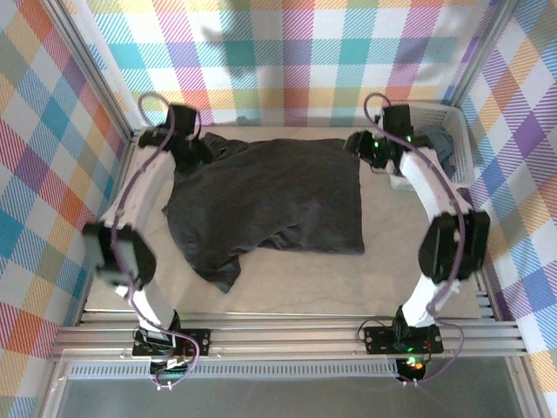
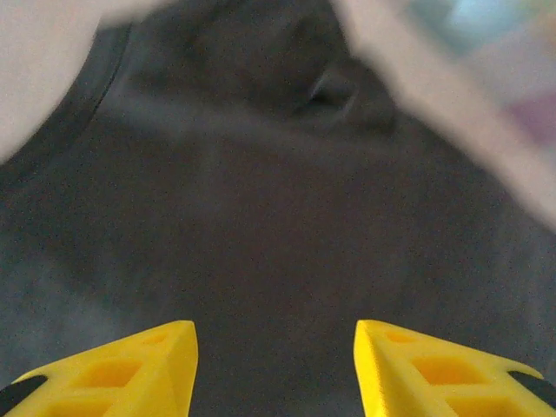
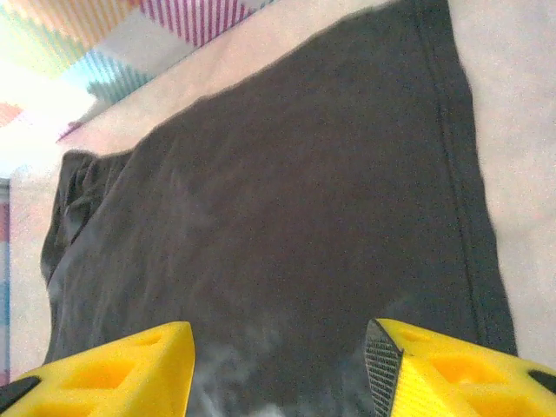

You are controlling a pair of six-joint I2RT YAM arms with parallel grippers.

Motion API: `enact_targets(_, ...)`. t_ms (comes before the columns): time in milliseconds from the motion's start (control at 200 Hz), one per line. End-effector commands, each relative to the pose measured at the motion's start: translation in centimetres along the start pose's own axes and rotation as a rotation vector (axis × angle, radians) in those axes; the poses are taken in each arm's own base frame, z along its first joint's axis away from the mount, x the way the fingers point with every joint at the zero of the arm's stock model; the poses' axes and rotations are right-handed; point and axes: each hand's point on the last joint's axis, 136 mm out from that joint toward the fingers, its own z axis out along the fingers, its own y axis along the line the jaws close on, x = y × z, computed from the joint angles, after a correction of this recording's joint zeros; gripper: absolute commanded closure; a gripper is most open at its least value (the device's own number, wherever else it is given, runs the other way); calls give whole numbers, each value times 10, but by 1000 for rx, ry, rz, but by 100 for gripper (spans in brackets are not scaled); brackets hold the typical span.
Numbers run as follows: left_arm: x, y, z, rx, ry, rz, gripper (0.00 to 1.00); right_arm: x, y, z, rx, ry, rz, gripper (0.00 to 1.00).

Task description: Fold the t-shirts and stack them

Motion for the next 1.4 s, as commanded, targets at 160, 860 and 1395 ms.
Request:
enact_targets(160,147,115,14,-89,289,-127,55,131,-63,-17,43,204,44,43)
enact_targets(860,157,124,19,-115,330,-105,57,213,-134,8,191,424,231,60)
enact_targets(1395,149,88,10,79,305,-93,62,180,-124,-1,191,325,199,100)
